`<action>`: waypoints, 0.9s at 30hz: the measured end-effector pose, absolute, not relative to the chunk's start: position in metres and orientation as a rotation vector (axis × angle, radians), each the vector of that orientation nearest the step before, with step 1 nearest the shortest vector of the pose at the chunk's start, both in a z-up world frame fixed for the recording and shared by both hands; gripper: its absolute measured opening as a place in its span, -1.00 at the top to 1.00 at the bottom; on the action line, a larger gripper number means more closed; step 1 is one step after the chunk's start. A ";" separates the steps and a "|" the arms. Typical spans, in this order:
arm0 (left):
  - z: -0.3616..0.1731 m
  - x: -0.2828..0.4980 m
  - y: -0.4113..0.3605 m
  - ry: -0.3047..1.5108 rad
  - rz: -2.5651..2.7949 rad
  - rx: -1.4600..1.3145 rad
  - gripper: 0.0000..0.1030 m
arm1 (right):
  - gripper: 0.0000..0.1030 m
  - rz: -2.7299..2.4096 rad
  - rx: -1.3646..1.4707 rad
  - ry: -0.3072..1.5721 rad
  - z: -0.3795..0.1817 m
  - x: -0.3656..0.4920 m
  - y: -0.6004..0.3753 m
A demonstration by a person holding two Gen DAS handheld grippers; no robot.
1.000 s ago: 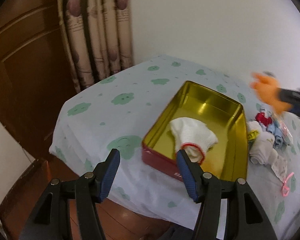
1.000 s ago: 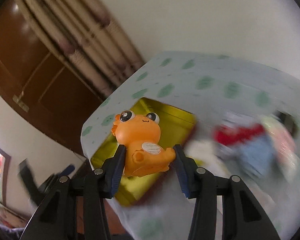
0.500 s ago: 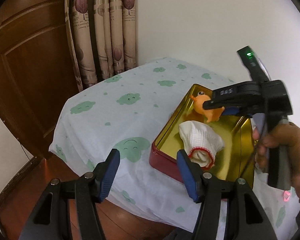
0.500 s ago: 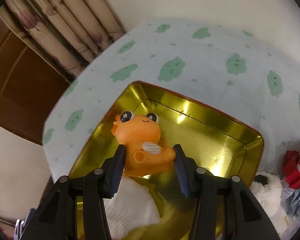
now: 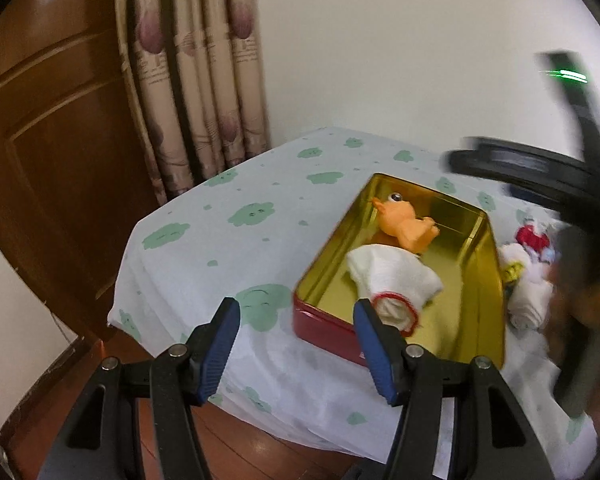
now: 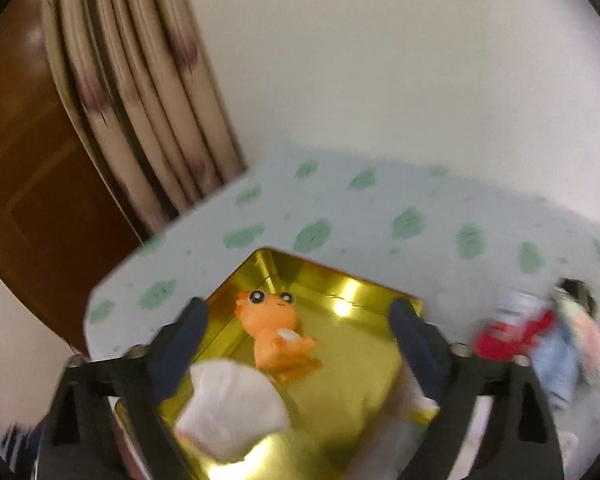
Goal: Organize soft objects
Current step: 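Place the orange duck toy in the tin with the right gripper, then grasp the rolled white towel with the left gripper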
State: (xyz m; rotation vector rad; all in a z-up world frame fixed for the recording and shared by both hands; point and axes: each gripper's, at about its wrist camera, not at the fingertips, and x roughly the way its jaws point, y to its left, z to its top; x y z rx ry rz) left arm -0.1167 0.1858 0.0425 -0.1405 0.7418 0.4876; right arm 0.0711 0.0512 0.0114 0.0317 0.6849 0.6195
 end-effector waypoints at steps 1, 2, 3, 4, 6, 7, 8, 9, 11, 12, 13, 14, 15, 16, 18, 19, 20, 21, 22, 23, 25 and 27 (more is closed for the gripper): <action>0.043 -0.117 0.181 0.739 0.474 -0.126 -0.17 | -0.94 0.599 0.041 0.654 0.012 0.060 0.028; 0.044 -0.116 0.175 0.736 0.458 -0.112 -0.17 | -0.95 0.569 0.046 0.636 0.010 0.047 -0.001; 0.044 -0.116 0.169 0.733 0.433 -0.097 -0.17 | -0.96 0.536 0.049 0.632 0.004 0.038 -0.029; 0.045 -0.116 0.162 0.729 0.400 -0.084 -0.17 | -0.96 0.503 0.043 0.639 -0.003 0.030 -0.057; 0.046 -0.117 0.145 0.724 0.334 -0.058 -0.18 | -0.96 0.415 0.001 0.690 -0.026 0.017 -0.119; 0.045 -0.116 0.134 0.726 0.297 -0.037 -0.18 | -0.96 0.365 -0.034 0.724 -0.038 0.013 -0.150; 0.045 -0.115 0.126 0.732 0.264 -0.027 -0.18 | -0.96 0.320 -0.064 0.748 -0.047 0.008 -0.172; 0.044 -0.113 0.117 0.743 0.215 -0.023 -0.18 | -0.96 0.263 -0.091 0.773 -0.056 0.002 -0.197; 0.042 -0.109 0.100 0.759 0.137 -0.002 -0.18 | -0.96 0.170 -0.124 0.807 -0.070 -0.007 -0.241; 0.042 -0.106 0.090 0.765 0.108 0.021 -0.17 | -0.96 0.118 -0.144 0.811 -0.075 -0.012 -0.258; 0.041 -0.103 0.080 0.771 0.082 0.035 -0.18 | -0.96 0.080 -0.158 0.809 -0.078 -0.015 -0.269; 0.042 -0.100 0.073 0.776 0.054 0.037 -0.18 | -0.96 0.054 -0.151 0.807 -0.083 -0.019 -0.285; 0.042 -0.095 0.067 0.784 0.018 0.026 -0.18 | -0.96 0.052 -0.119 0.811 -0.087 -0.020 -0.295; 0.042 -0.088 0.062 0.799 -0.013 0.010 -0.17 | -0.96 0.056 -0.068 0.819 -0.090 -0.021 -0.304; 0.044 -0.070 0.051 0.825 -0.059 0.003 -0.18 | -0.96 0.056 0.008 0.819 -0.091 -0.019 -0.313; 0.045 -0.060 0.045 0.834 -0.082 0.008 -0.17 | -0.96 0.060 0.025 0.812 -0.088 -0.014 -0.317; 0.046 -0.050 0.040 0.844 -0.107 0.008 -0.17 | -0.96 0.063 0.028 0.814 -0.089 -0.012 -0.318; 0.047 -0.034 0.033 0.869 -0.148 0.005 -0.17 | -0.96 0.066 0.021 0.816 -0.089 -0.013 -0.319; 0.046 -0.026 0.028 0.890 -0.162 0.004 -0.17 | -0.96 0.079 0.008 0.814 -0.088 -0.014 -0.316; 0.045 -0.010 0.022 0.926 -0.166 0.007 -0.17 | -0.96 0.094 0.002 0.808 -0.087 -0.017 -0.315; 0.042 0.015 0.012 0.977 -0.171 0.028 -0.17 | -0.96 0.118 0.006 0.794 -0.084 -0.021 -0.314; 0.039 0.032 0.007 0.993 -0.155 0.047 -0.17 | -0.96 0.126 0.029 0.791 -0.086 -0.022 -0.309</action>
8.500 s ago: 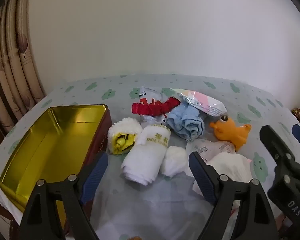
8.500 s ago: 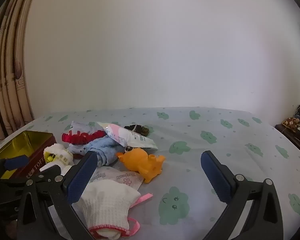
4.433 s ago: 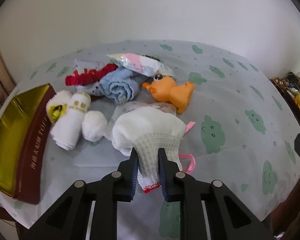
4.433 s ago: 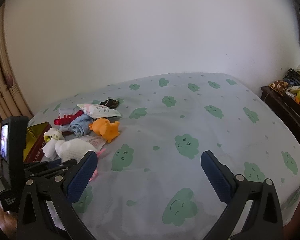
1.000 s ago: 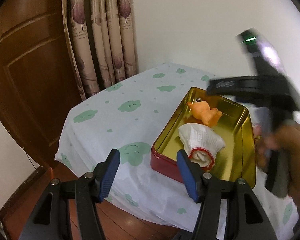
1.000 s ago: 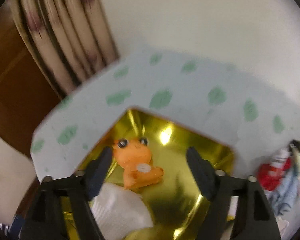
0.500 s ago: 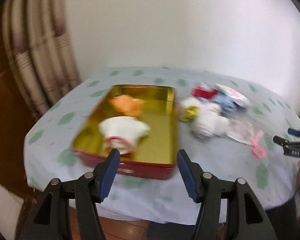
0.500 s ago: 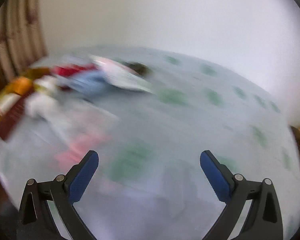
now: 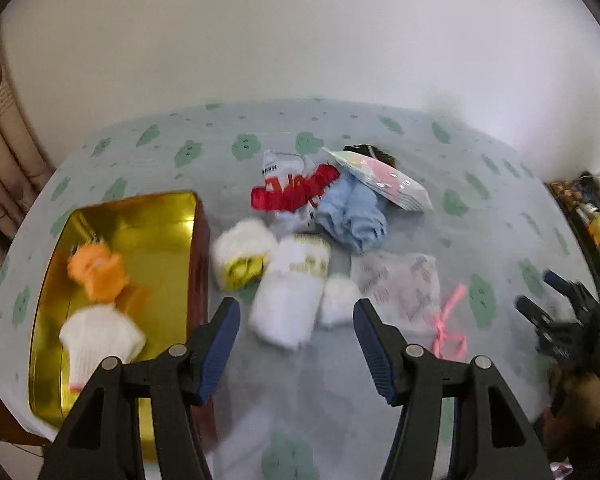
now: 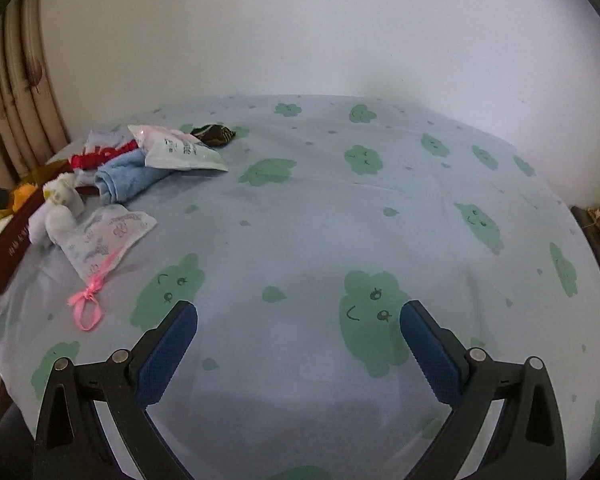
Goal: Organize soft objects
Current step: 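Grasp the rolled white towel with the left gripper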
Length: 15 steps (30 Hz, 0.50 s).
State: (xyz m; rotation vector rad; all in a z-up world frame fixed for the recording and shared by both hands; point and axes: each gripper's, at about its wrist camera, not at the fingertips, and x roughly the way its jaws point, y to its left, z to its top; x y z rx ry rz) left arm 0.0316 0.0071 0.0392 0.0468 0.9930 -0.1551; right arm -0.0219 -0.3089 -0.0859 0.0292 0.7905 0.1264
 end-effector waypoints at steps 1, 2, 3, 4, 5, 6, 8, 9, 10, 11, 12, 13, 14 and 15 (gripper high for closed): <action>0.038 0.039 0.004 0.998 -0.151 0.057 -0.17 | -0.96 0.134 0.047 0.790 -0.086 -0.022 -0.311; 0.037 0.044 0.002 1.007 -0.146 0.061 -0.17 | -0.96 0.148 0.073 0.795 -0.086 -0.022 -0.315; 0.034 0.050 -0.001 1.018 -0.148 0.059 -0.18 | -0.96 0.155 0.086 0.801 -0.089 -0.020 -0.316; 0.032 0.056 -0.004 1.033 -0.153 0.057 -0.17 | -0.96 0.162 0.100 0.809 -0.089 -0.018 -0.317; 0.029 0.060 -0.005 1.049 -0.150 0.055 -0.17 | -0.96 0.165 0.110 0.815 -0.090 -0.017 -0.318; 0.025 0.065 -0.007 1.063 -0.143 0.052 -0.17 | -0.96 0.169 0.115 0.815 -0.090 -0.017 -0.318; 0.017 0.073 -0.012 1.083 -0.125 0.068 -0.18 | -0.96 0.183 0.115 0.810 -0.090 -0.018 -0.317; 0.013 0.076 -0.014 1.086 -0.107 0.082 -0.18 | -0.96 0.188 0.112 0.811 -0.090 -0.018 -0.316; 0.010 0.079 -0.014 1.091 -0.089 0.098 -0.18 | -0.96 0.193 0.109 0.815 -0.090 -0.017 -0.315; 0.006 0.081 -0.014 1.099 -0.075 0.113 -0.18 | -0.96 0.197 0.108 0.819 -0.091 -0.017 -0.315; 0.002 0.084 -0.014 1.112 -0.055 0.128 -0.18 | -0.96 0.200 0.108 0.822 -0.091 -0.017 -0.314; -0.002 0.086 -0.012 1.122 -0.033 0.136 -0.18 | -0.96 0.202 0.109 0.823 -0.091 -0.017 -0.314; -0.005 0.087 -0.009 1.127 -0.025 0.128 -0.18 | -0.96 0.205 0.114 0.823 -0.091 -0.017 -0.315; -0.008 0.087 -0.005 1.126 -0.038 0.095 -0.16 | -0.96 0.208 0.118 0.823 -0.091 -0.017 -0.315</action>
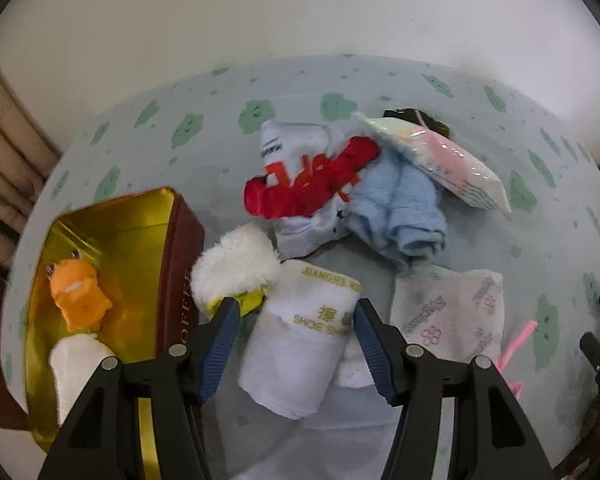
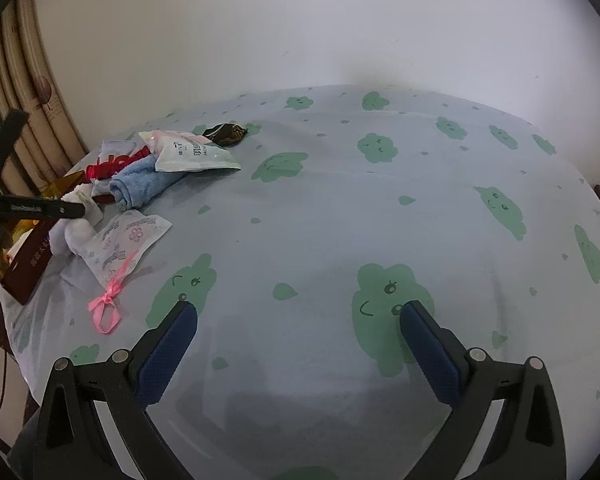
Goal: Organize soft objects
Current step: 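Grasp the rolled white towel with the left gripper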
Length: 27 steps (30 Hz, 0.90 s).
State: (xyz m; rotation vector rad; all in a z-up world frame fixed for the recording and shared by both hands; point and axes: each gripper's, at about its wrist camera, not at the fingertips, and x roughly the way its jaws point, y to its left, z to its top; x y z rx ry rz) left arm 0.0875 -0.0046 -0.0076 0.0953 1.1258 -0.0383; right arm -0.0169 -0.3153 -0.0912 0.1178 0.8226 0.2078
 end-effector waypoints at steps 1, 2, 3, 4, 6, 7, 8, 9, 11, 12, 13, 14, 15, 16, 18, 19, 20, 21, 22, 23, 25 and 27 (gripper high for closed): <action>-0.008 0.087 0.001 1.118 -0.055 0.048 0.23 | -0.96 0.210 0.122 0.822 -0.091 -0.017 -0.316; -0.010 0.087 0.007 1.120 -0.061 0.011 0.46 | -0.96 0.211 0.127 0.823 -0.091 -0.017 -0.317; -0.013 0.087 0.011 1.132 -0.052 -0.004 0.49 | -0.96 0.212 0.130 0.825 -0.092 -0.017 -0.317; -0.012 0.086 0.013 1.122 -0.058 -0.018 0.53 | -0.96 0.213 0.133 0.828 -0.092 -0.016 -0.317; -0.007 0.079 0.014 1.096 -0.060 -0.016 0.59 | -0.96 0.216 0.138 0.834 -0.093 -0.015 -0.317; -0.003 0.074 0.011 1.080 -0.060 -0.006 0.60 | -0.96 0.215 0.141 0.837 -0.093 -0.015 -0.317; 0.001 0.069 0.010 1.066 -0.060 -0.003 0.61 | -0.96 0.213 0.144 0.839 -0.093 -0.015 -0.318; 0.006 0.063 0.010 1.054 -0.068 -0.013 0.61 | -0.96 0.213 0.147 0.842 -0.094 -0.014 -0.318; 0.016 0.051 0.010 1.036 -0.096 -0.050 0.61 | -0.96 0.211 0.148 0.845 -0.094 -0.014 -0.318; 0.023 0.043 0.010 1.022 -0.103 -0.066 0.61 | -0.96 0.209 0.146 0.844 -0.094 -0.014 -0.318; 0.029 0.036 0.010 1.013 -0.114 -0.078 0.61 | -0.96 0.208 0.145 0.843 -0.094 -0.015 -0.317; 0.034 0.028 0.011 1.005 -0.143 -0.103 0.61 | -0.96 0.208 0.142 0.844 -0.094 -0.015 -0.317; 0.038 0.023 0.012 0.999 -0.165 -0.127 0.60 | -0.96 0.207 0.139 0.845 -0.094 -0.015 -0.316; 0.041 0.017 0.014 0.995 -0.172 -0.150 0.60 | -0.96 0.206 0.137 0.844 -0.094 -0.015 -0.316; 0.043 0.006 0.019 0.994 -0.173 -0.183 0.60 | -0.96 0.203 0.129 0.817 -0.090 -0.019 -0.315; 0.043 0.001 0.021 1.000 -0.180 -0.198 0.59 | -0.96 0.203 0.119 0.797 -0.088 -0.022 -0.314; 0.041 -0.005 0.023 1.009 -0.177 -0.202 0.59 | -0.96 0.213 0.098 0.776 -0.084 -0.026 -0.311; 0.039 -0.012 0.024 1.017 -0.168 -0.200 0.59 | -0.96 0.229 0.073 0.766 -0.081 -0.028 -0.305; 0.038 -0.018 0.025 1.021 -0.166 -0.201 0.59 | -0.96 0.258 0.056 0.758 -0.078 -0.030 -0.298; 0.037 -0.025 0.028 1.024 -0.170 -0.208 0.59 | -0.96 0.324 0.065 0.756 -0.073 -0.031 -0.288; 0.036 -0.034 0.030 1.029 -0.175 -0.207 0.59 | -0.96 0.439 0.071 0.763 -0.064 -0.029 -0.265; 0.038 -0.043 0.033 1.020 -0.173 -0.202 0.58 | -0.95 0.541 -0.002 0.771 -0.054 -0.022 -0.224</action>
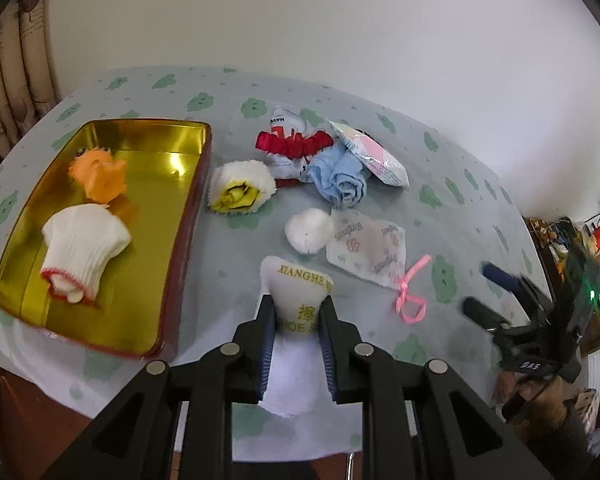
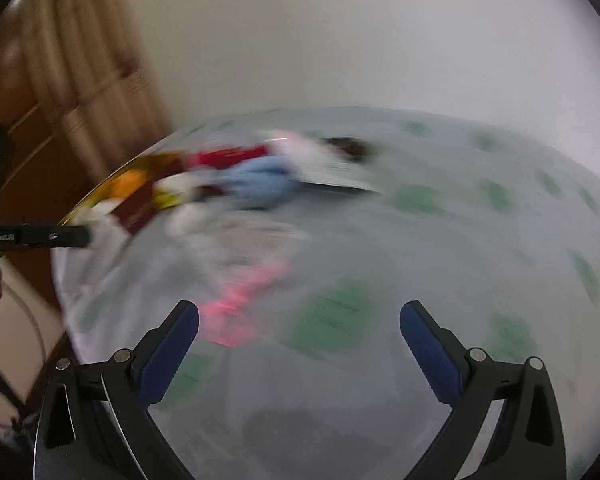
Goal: Organize soft objects
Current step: 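Grasp the rolled white towel with the left gripper, then drop the towel in the tin with left gripper while right grasps cotton ball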
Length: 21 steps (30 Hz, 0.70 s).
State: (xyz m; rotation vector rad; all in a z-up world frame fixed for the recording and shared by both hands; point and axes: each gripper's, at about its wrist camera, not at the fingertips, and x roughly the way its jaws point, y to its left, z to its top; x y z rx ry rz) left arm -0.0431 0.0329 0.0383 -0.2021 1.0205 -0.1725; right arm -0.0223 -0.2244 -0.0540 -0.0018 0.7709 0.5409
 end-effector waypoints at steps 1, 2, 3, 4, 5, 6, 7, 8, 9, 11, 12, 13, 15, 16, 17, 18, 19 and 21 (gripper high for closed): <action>0.041 -0.047 0.035 1.013 -0.175 -0.203 0.58 | -0.95 0.566 -0.027 0.771 -0.051 -0.019 -0.209; 0.044 -0.049 0.037 1.006 -0.177 -0.205 0.58 | -0.94 0.605 -0.044 0.772 -0.047 -0.014 -0.191; 0.047 -0.052 0.039 0.996 -0.176 -0.209 0.57 | -0.92 0.641 -0.048 0.775 -0.045 -0.008 -0.176; 0.052 -0.056 0.043 0.981 -0.169 -0.217 0.57 | -0.87 0.664 -0.063 0.780 -0.043 0.000 -0.157; 0.056 -0.059 0.047 0.970 -0.165 -0.223 0.57 | -0.80 0.667 -0.081 0.787 -0.042 0.005 -0.144; 0.059 -0.062 0.051 0.960 -0.162 -0.230 0.57 | -0.76 0.674 -0.096 0.793 -0.042 0.011 -0.133; 0.061 -0.063 0.054 0.954 -0.159 -0.235 0.56 | -0.72 0.682 -0.107 0.799 -0.043 0.018 -0.123; 0.064 -0.066 0.058 0.945 -0.152 -0.242 0.56 | -0.69 0.679 -0.125 0.808 -0.044 0.024 -0.112; 0.066 -0.069 0.062 0.936 -0.145 -0.252 0.56 | -0.67 0.674 -0.141 0.817 -0.046 0.029 -0.103; 0.069 -0.073 0.071 0.930 -0.138 -0.268 0.55 | -0.54 0.680 -0.159 0.832 -0.050 0.036 -0.089; 0.070 -0.075 0.076 0.929 -0.132 -0.278 0.55 | -0.52 0.676 -0.175 0.837 -0.053 0.040 -0.082; 0.071 -0.076 0.081 0.926 -0.127 -0.287 0.55 | -0.43 0.666 -0.195 0.843 -0.056 0.042 -0.077; 0.074 -0.080 0.090 0.919 -0.118 -0.296 0.55 | -0.17 0.637 -0.234 0.874 -0.065 0.050 -0.069; 0.075 -0.081 0.094 0.914 -0.110 -0.298 0.55 | -0.15 0.638 -0.232 0.898 -0.070 0.054 -0.067; 0.076 -0.082 0.098 0.910 -0.104 -0.300 0.55 | -0.15 0.636 -0.232 0.907 -0.072 0.057 -0.066; 0.077 -0.083 0.103 0.905 -0.098 -0.304 0.55 | -0.15 0.631 -0.237 0.908 -0.074 0.059 -0.064; 0.078 -0.085 0.108 0.900 -0.091 -0.309 0.55 | -0.10 0.629 -0.242 0.907 -0.075 0.059 -0.063; 0.081 -0.086 0.118 0.891 -0.078 -0.320 0.55 | 0.53 0.628 -0.254 0.922 -0.079 0.062 -0.060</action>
